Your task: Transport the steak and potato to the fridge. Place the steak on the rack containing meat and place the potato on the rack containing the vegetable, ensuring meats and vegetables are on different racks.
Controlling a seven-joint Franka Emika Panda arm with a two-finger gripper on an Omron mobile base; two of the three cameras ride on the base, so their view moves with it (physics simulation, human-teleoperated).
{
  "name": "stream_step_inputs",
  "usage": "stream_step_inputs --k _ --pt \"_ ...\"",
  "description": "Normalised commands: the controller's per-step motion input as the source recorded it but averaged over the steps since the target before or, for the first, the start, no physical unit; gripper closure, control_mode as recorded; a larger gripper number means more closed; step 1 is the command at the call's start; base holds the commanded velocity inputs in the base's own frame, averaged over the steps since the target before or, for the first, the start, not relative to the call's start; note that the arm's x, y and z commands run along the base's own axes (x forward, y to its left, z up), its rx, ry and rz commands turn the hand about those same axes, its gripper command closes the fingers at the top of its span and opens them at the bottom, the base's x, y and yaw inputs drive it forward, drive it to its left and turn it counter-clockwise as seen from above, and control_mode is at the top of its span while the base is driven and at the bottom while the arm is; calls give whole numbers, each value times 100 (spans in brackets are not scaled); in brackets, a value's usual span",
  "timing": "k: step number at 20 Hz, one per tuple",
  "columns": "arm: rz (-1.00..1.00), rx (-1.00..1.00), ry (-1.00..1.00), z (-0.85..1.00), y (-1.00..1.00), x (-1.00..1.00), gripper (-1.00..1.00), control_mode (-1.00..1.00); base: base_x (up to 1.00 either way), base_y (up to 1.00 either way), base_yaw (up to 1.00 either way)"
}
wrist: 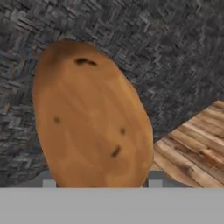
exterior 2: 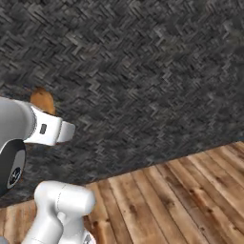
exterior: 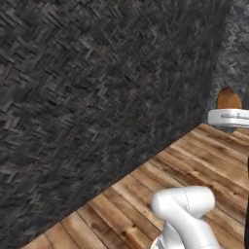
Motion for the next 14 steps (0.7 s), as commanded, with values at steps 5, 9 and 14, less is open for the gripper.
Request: stream_step_inputs --k 5,9,14 --pt "0 0 0 0 0 0 100 100 0 0 -100" --pt "0 0 0 0 0 0 100 100 10 3 -95" --pt "0 0 0 0 0 0 100 100 71 0 -70"
